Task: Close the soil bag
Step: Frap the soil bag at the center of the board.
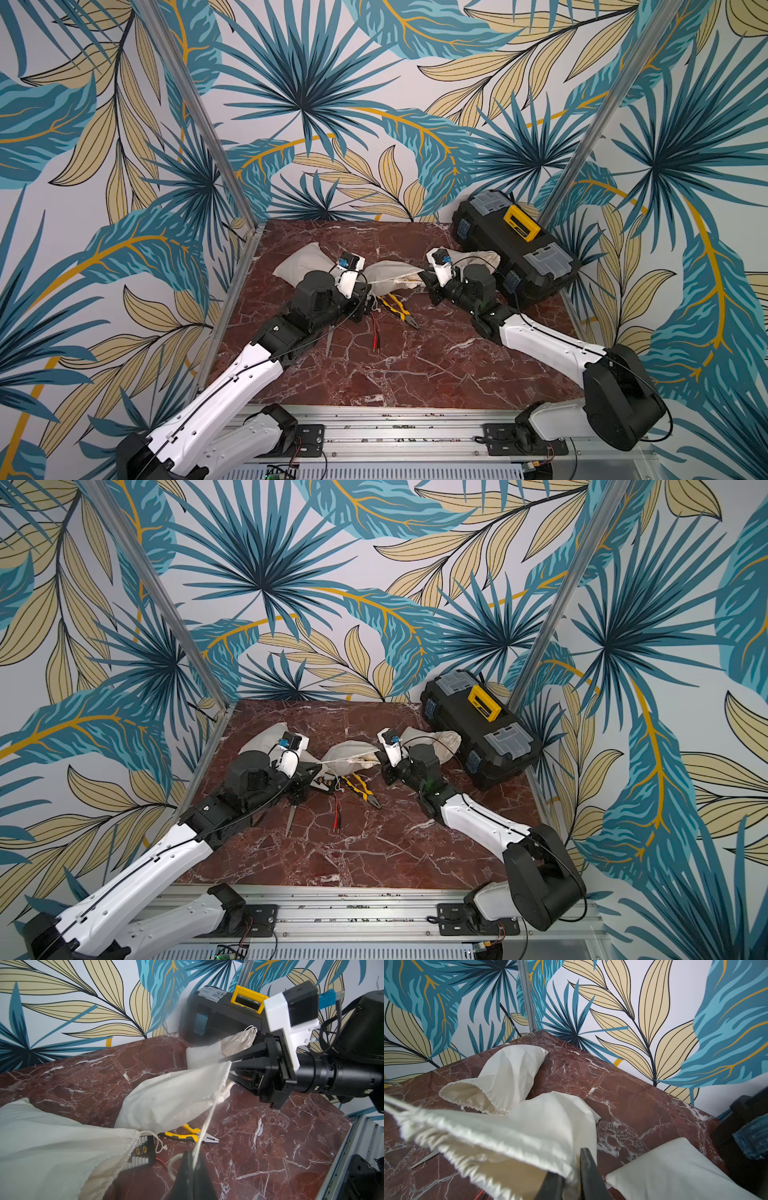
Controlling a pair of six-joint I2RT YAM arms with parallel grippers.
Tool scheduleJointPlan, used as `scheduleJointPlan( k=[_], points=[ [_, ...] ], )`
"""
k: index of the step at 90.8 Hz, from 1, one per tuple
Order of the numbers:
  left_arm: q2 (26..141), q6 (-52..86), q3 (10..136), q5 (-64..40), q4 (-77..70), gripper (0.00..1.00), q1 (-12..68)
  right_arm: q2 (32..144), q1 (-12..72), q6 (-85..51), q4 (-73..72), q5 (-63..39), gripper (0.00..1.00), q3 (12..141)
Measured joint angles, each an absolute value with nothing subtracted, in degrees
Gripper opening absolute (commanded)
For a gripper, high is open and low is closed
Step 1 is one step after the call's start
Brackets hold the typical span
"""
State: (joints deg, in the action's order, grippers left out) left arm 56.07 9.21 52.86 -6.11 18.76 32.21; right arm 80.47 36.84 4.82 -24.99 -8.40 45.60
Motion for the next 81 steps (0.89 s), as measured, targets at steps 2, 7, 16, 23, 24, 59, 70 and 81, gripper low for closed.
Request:
scheduleJointPlan(
  k=[2,7,16,23,24,59,70,81],
  points=[
    [56.07,9.17,53.04,-6.48,18.94,0.0,32.03,80.44,36.69,4.93,-24.91,-8.73,0.33,45.6],
    [56.27,9.15,53.93,-7.7,19.2,0.0,31.79,80.12,36.6,5.1,-24.14,-9.13,0.42,45.65],
    [57.28,8.93,57.21,-8.91,19.59,0.0,32.16,77.91,37.34,6.02,-22.11,-8.82,0.55,45.65],
    [58.48,8.58,60.62,-9.08,19.53,0.0,33.23,74.98,38.96,7.27,-20.58,-8.56,0.63,45.8],
    [58.63,8.54,61.25,-9.15,19.4,0.0,33.41,74.61,39.24,7.31,-20.51,-8.62,0.64,45.91],
    [60.62,8.36,65.93,-10.59,18.48,0.0,34.33,76.53,51.27,11.64,-19.49,-9.37,0.79,56.47],
    [60.66,8.38,65.93,-10.76,18.39,0.0,34.48,79.99,52.14,12.62,-20.12,-7.75,0.71,58.63],
    [60.64,8.38,65.93,-10.81,18.39,0.0,34.48,83.05,52.05,13.56,-21.15,-5.34,0.56,60.12]
  ],
)
